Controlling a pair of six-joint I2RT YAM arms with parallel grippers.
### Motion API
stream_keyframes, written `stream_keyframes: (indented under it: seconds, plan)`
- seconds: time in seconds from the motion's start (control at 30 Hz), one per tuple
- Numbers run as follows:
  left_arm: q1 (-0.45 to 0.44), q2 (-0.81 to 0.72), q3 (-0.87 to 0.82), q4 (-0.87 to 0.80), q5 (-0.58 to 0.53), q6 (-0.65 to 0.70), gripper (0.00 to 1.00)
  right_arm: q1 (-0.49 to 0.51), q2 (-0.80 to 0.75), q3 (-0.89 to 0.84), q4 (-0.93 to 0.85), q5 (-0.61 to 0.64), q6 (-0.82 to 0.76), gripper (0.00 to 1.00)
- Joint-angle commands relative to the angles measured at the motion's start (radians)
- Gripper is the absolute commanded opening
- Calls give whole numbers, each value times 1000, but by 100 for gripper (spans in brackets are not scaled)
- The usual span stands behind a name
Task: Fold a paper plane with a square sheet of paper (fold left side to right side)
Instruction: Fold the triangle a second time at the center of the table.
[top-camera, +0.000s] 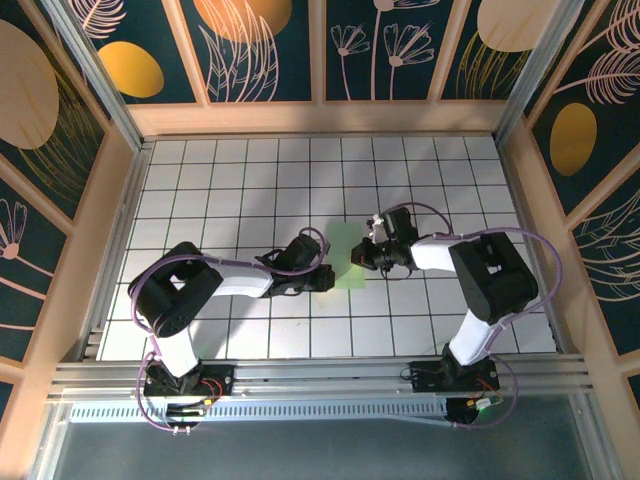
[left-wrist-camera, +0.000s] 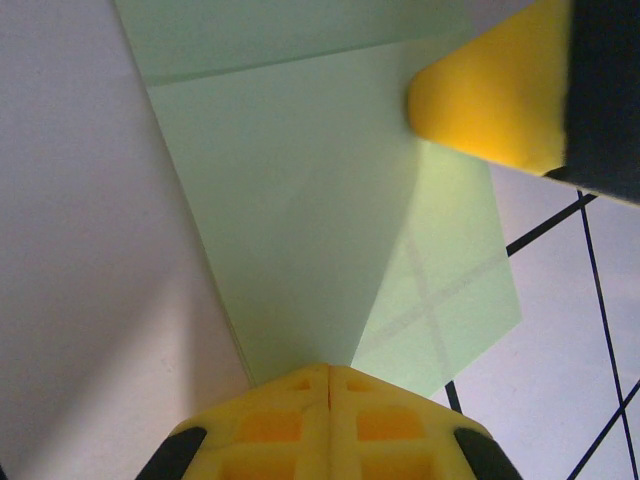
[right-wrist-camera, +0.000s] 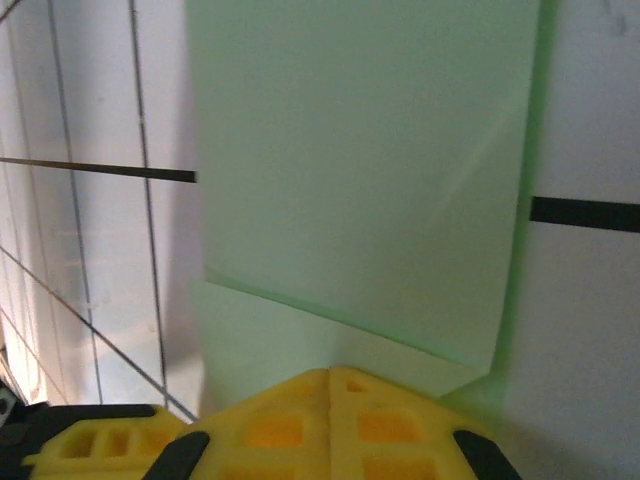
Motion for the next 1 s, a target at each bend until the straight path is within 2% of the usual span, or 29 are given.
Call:
stream_keyframes:
  seconds: [0.0, 0.2, 0.7, 0.97]
  plan:
    - [-5, -1, 18, -129, -31, 4, 0, 1, 28, 15, -18, 22, -1, 0]
    - [1, -28, 64, -163, -40, 15, 0, 1, 38, 0, -55, 60, -14, 0]
    - [18, 12, 117, -77, 106, 16, 0, 0, 44, -16, -43, 51, -9, 0]
    - [19, 56, 116, -74, 94, 19, 0, 2, 46, -20, -46, 56, -14, 0]
